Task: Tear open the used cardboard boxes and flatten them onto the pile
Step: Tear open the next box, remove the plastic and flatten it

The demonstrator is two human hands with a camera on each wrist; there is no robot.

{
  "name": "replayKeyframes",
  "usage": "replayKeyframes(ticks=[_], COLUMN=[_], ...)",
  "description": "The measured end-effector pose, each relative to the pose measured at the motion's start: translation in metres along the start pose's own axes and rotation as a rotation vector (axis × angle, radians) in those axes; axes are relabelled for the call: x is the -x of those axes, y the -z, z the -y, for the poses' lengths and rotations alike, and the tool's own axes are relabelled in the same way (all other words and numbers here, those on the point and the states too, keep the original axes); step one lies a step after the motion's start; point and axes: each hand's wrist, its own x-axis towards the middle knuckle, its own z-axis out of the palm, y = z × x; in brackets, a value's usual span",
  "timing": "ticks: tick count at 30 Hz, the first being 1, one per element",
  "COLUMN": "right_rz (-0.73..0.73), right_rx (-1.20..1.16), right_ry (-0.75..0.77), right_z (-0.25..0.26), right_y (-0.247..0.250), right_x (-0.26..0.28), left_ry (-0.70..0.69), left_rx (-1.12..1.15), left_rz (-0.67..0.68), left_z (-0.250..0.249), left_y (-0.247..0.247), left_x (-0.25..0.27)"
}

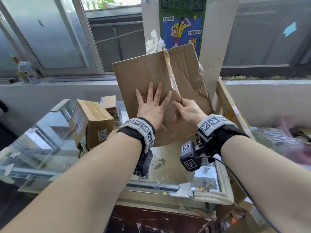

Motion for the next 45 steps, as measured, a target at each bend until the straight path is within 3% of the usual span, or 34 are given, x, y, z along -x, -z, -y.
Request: replayKeyframes(ticks=[5,11,15,19,30,33,35,37,42,45], right_rz=[-0.03,0.2,0.114,-0.021,0.099,0.225,0.287,0.214,0.208,0.189], right_rx=[-0.027,0.156,-0.081,-0.052,0.149,0.086,0.003,-0.021,0.1,0.108], right_ry=[-0.125,-0.17,-0.164,-0.208,-0.435,-0.501,-0.492,-0.414,-0.389,-0.402], right_z=[-0.013,-0.027,-0.034,-0.049,-0.055,-0.049,-0.043,-0.046,-0.057,-0.057], right_y=[-0.001,0.008,0.01,0.014,0.025,0.029,0.035,0.046,0.056,0.055], right_x=[0.004,0.019,0.025,0.025,0.042,0.049,0.052,0.048,0.049,0.048], left_ry=[0.013,-0.022,-0.173,-0.281,-0.223,-0.198,-0.141,-0.112,-0.13,-0.021], left_rx=[0.038,-0.001,0.01,0.005,-0.077,-0.146,-0.141,-0.042,0.133,0.443], left_rz=[0.067,0.061,0.063,0.136,0.146,0.224,0.298,0.338,0.178,0.019], left_z=[-0.007,-0.017,-0.039,-0.053,-0.072,-0.073,-0.069,-0.067,-0.067,-0.065], left_y=[0.001,0.0,-0.005,-0.025,-0.036,-0.039,-0.051,-0.059,-0.044,-0.028], left_x=[-0.004,0.0,0.004,0.012,0.015,0.017,0.023,0.028,0.024,0.019])
